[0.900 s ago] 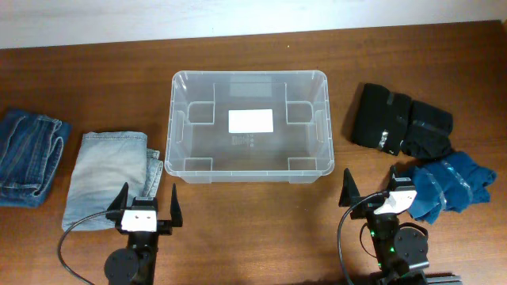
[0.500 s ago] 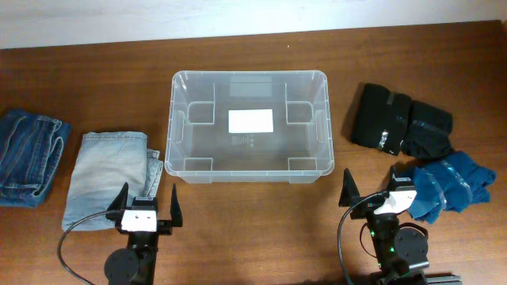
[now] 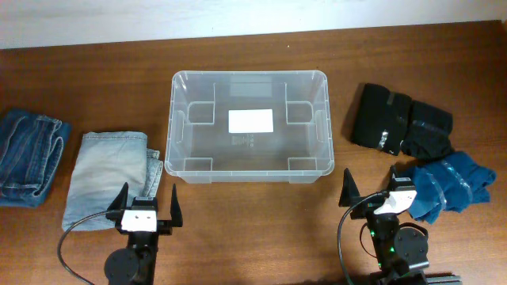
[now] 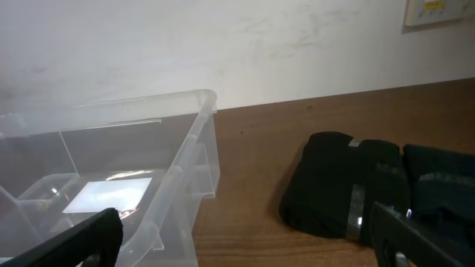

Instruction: Pack container

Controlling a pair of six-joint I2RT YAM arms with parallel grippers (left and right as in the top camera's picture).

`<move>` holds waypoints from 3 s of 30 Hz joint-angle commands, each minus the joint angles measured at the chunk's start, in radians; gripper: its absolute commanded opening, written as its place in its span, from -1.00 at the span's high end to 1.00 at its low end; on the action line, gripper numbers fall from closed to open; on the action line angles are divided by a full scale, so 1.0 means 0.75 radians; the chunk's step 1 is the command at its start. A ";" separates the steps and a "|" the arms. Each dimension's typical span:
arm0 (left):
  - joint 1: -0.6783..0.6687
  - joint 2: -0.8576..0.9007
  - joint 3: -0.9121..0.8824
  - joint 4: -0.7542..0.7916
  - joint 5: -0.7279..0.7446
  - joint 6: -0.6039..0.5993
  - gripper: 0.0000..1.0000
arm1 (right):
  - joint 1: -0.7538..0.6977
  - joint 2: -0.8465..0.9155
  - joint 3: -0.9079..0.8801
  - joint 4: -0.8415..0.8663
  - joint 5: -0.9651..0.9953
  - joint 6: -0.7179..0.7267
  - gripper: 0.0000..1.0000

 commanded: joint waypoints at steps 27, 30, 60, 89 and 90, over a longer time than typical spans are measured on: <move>0.006 -0.012 -0.010 -0.001 0.010 0.021 -0.99 | -0.011 -0.013 -0.010 -0.007 -0.007 0.006 -0.97; 0.006 -0.012 -0.010 -0.001 0.010 0.021 -0.99 | -0.011 -0.013 -0.010 -0.007 -0.007 0.005 -0.97; 0.006 -0.012 -0.010 -0.001 0.009 0.021 -0.99 | -0.011 0.023 0.286 0.031 -0.124 0.201 -0.97; 0.006 -0.012 -0.010 -0.001 0.010 0.021 -0.99 | -0.222 1.426 2.070 -1.285 0.019 0.105 -0.97; 0.006 -0.012 -0.010 -0.001 0.009 0.021 -0.99 | -0.284 1.453 2.096 -1.303 -0.048 0.104 -0.97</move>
